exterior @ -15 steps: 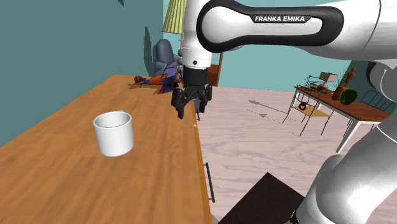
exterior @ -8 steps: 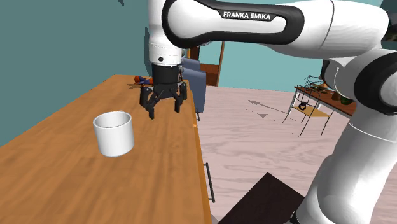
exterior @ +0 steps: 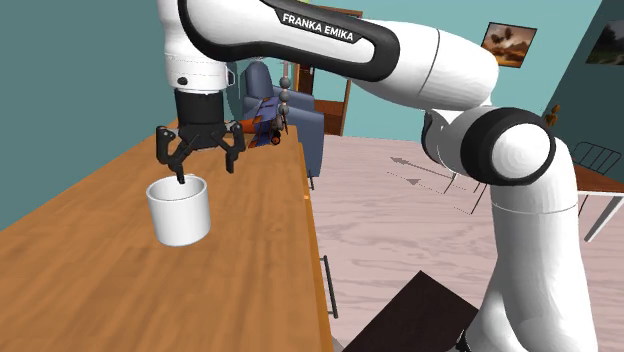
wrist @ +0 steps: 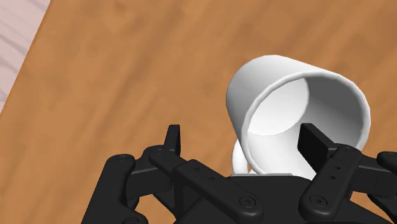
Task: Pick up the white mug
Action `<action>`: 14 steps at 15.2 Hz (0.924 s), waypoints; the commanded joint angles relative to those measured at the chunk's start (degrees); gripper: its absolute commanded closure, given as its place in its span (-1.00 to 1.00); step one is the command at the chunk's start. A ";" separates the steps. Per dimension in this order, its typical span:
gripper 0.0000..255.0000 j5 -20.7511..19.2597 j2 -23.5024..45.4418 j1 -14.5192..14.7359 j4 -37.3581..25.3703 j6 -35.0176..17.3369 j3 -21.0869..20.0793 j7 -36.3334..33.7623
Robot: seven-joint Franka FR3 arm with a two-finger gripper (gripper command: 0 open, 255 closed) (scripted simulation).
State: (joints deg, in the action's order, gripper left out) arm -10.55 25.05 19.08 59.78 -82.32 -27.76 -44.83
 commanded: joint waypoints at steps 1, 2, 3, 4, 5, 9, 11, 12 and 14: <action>-1.00 -0.94 2.11 1.11 -2.12 0.12 0.19 -0.59; -1.00 -0.69 1.56 0.72 -0.43 -1.02 0.16 -0.59; -1.00 -0.47 1.06 0.34 1.16 -2.12 0.12 -0.58; -1.00 -0.27 0.61 0.00 2.67 -3.18 0.09 -0.58; -1.00 -0.09 0.20 -0.31 4.10 -4.21 0.06 -0.57; -1.00 0.30 -0.70 -1.01 7.52 -6.74 0.03 -0.55; 1.00 0.35 -0.80 -1.10 7.72 -6.84 0.03 -0.49; 1.00 0.35 -0.81 -1.11 7.74 -6.85 0.03 -0.49; 1.00 0.34 -0.77 -1.09 7.70 -6.85 0.04 -0.49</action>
State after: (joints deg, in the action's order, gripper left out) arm -10.21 24.27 18.00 67.44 -89.14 -27.72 -45.32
